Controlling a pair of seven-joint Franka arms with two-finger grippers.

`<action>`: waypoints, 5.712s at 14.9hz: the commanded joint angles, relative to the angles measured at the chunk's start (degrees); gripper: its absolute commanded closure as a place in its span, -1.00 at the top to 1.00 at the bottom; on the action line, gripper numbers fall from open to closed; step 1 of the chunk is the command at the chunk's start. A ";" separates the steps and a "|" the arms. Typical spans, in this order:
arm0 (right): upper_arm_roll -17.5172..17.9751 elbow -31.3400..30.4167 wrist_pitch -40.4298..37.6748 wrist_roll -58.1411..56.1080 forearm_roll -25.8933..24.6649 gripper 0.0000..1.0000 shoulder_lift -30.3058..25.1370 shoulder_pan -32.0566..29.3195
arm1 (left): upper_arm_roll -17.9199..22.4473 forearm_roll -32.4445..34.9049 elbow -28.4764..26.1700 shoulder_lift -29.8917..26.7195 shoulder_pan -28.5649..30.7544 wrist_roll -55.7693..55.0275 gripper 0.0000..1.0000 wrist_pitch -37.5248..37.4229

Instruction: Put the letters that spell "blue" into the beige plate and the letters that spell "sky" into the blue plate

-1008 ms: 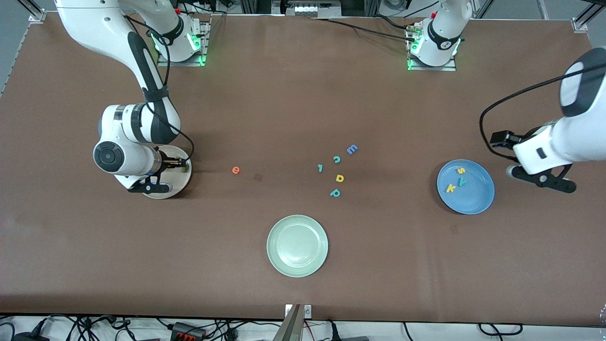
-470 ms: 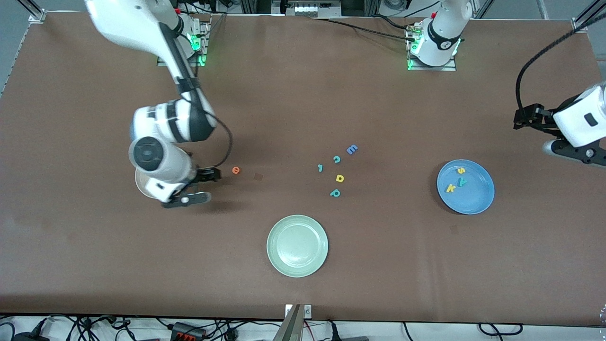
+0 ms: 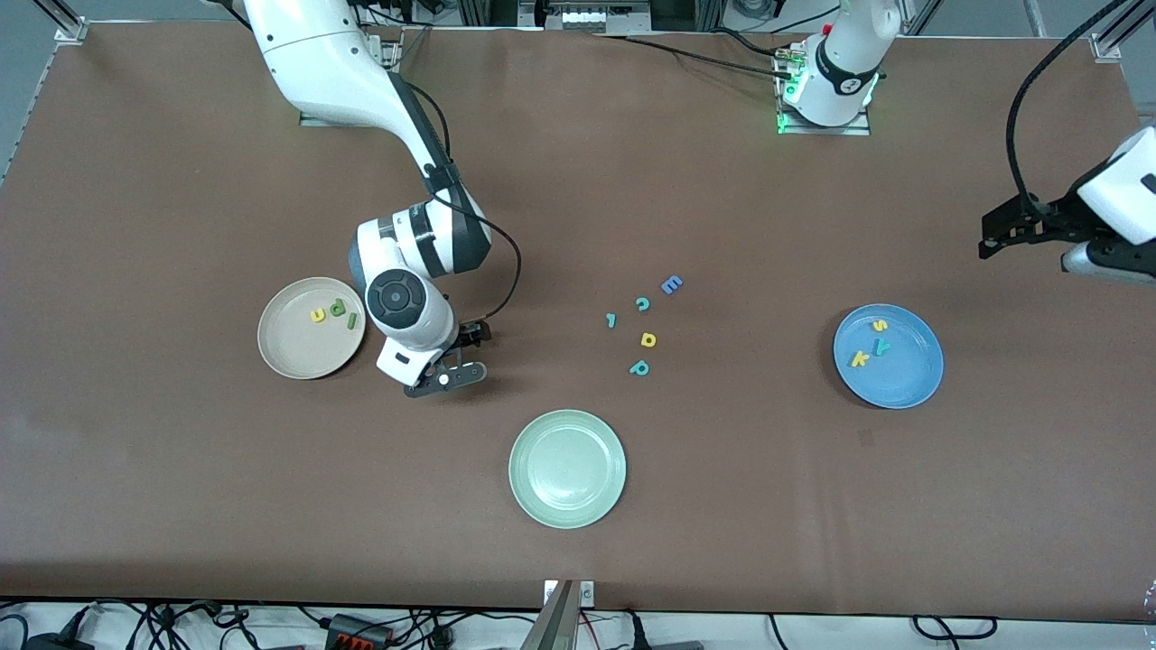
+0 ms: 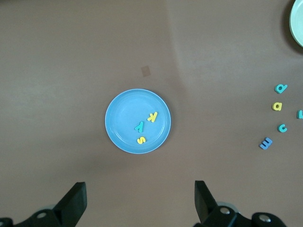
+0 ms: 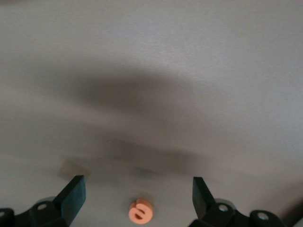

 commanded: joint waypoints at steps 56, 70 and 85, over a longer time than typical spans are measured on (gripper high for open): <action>-0.34 -11.01 3.68 16.89 6.29 -0.88 -3.91 1.81 | 0.81 -1.50 -0.40 -1.52 -1.90 -2.16 1.00 -3.41; -13.08 -13.38 -6.60 -12.63 5.94 -0.88 -7.52 -10.13 | 0.89 -1.41 0.13 -1.44 -1.90 -2.25 1.00 -3.58; -13.17 -6.98 -6.42 -14.23 6.47 1.00 -6.19 -12.69 | 0.81 -1.41 0.13 -1.44 -1.90 -2.16 1.00 -3.76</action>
